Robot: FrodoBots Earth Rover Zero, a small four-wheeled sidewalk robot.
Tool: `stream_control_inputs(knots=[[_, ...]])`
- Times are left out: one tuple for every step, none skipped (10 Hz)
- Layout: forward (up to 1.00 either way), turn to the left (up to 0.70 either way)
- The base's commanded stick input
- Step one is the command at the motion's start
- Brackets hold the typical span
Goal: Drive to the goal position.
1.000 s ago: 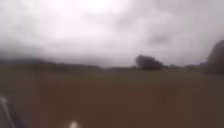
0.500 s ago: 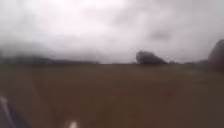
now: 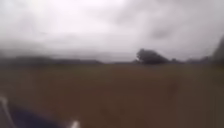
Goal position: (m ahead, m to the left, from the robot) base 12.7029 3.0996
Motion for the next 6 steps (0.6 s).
stream_control_inputs(knots=[[0.70, 0.00], [0.70, 0.00], [0.70, 0.00], [0.70, 0.00], [0.70, 0.00], [0.70, 0.00]])
